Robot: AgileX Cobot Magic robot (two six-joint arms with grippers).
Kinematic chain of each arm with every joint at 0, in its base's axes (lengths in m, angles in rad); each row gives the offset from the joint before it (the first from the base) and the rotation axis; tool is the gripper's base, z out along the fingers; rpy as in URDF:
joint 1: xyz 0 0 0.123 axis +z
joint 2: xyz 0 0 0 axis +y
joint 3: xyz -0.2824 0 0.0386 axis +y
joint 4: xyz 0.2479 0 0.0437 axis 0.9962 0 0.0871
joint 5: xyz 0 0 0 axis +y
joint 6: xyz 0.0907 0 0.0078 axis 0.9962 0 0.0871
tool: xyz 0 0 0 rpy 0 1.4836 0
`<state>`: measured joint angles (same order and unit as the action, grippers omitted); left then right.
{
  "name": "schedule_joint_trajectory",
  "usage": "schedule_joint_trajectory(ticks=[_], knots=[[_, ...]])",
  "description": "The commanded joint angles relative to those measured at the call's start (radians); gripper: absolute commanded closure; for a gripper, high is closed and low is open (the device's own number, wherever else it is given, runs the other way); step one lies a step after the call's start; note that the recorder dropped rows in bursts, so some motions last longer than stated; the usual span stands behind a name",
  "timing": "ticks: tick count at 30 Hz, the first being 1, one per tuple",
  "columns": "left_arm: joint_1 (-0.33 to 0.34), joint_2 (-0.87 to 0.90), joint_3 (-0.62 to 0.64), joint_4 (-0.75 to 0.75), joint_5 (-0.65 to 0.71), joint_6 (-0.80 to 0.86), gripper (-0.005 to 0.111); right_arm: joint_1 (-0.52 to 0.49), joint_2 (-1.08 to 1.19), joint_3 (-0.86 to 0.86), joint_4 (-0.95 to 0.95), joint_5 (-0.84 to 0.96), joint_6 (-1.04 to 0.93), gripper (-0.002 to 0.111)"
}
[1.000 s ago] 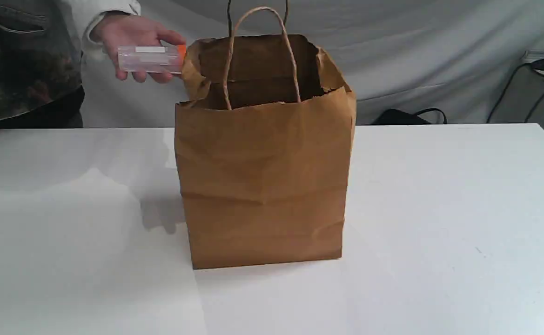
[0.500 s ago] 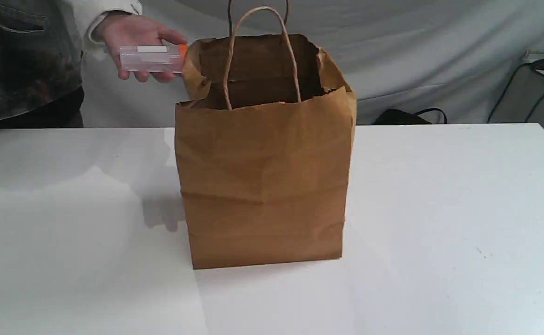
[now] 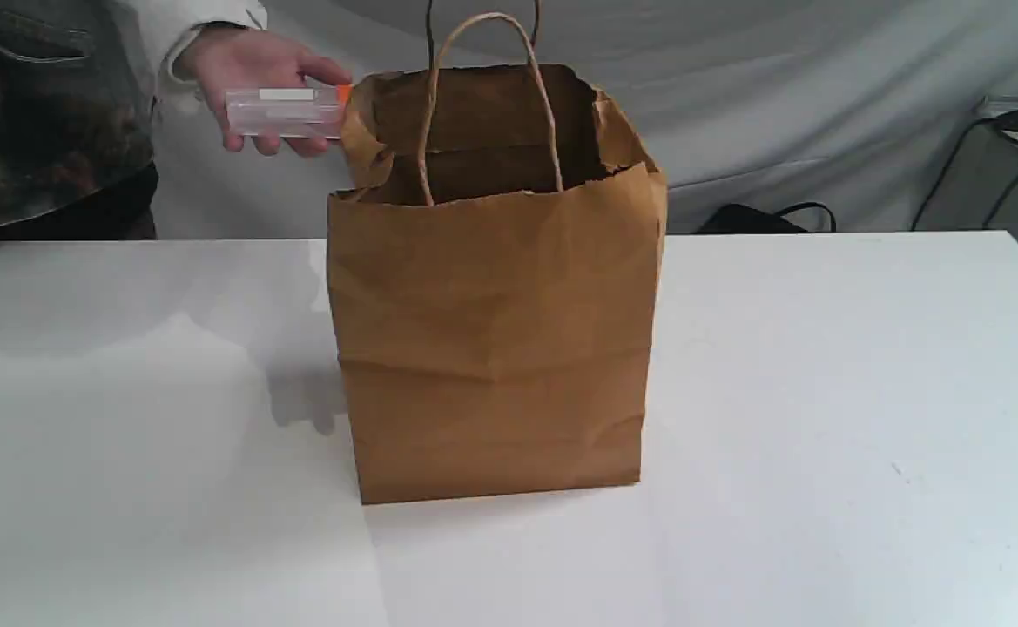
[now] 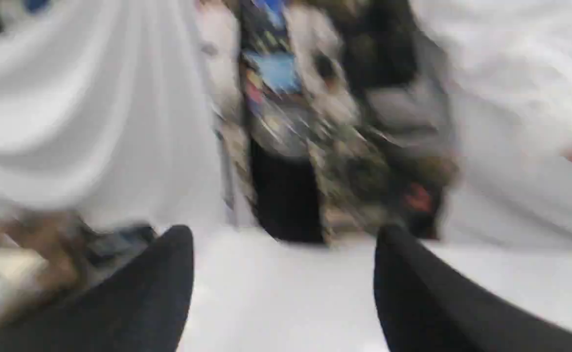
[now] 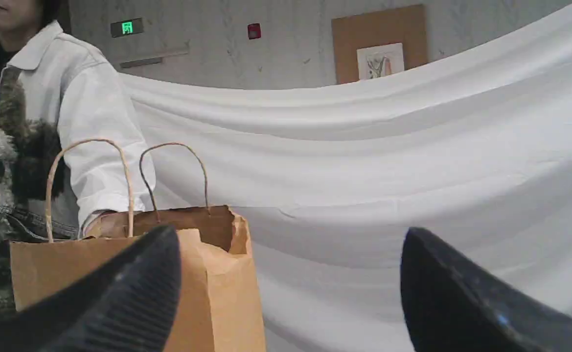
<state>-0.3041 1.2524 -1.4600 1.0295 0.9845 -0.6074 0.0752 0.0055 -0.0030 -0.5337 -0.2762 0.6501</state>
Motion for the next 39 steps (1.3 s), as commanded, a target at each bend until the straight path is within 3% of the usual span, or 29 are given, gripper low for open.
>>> schedule_joint_trajectory(ticks=[1,5,8,14,22,24,28,35,39], knots=[[0.089,0.06,-0.104,-0.613,0.075,0.268,0.051,-0.006,-0.006,0.003,0.005,0.007,0.003,0.045],[0.147,0.1,-0.162,-1.056,0.135,0.422,0.051,-0.006,-0.006,0.003,0.005,0.02,0.004,0.045],[0.154,0.133,-0.181,-1.295,0.195,0.537,0.051,-0.006,-0.006,0.003,0.005,0.022,0.004,0.045],[0.154,0.238,-0.208,-1.553,0.237,0.628,0.048,-0.006,-0.006,0.003,0.005,0.025,0.004,0.045],[0.154,0.323,-0.208,-1.591,-0.045,0.646,0.039,-0.006,-0.006,0.003,0.005,0.027,0.031,0.045],[0.154,0.342,-0.208,-1.589,-0.093,0.655,0.031,-0.006,-0.006,0.003,0.005,0.027,0.046,0.045],[0.154,0.39,-0.208,-1.589,-0.117,0.665,0.02,-0.006,-0.006,0.003,0.005,0.034,0.064,0.045],[0.148,0.541,-0.286,-1.583,-0.089,0.689,0.02,-0.006,-0.006,0.003,0.005,0.034,0.064,0.045],[0.104,0.625,-0.385,-1.583,-0.089,0.694,0.02,-0.006,-0.006,0.003,0.005,0.034,0.077,0.045]])
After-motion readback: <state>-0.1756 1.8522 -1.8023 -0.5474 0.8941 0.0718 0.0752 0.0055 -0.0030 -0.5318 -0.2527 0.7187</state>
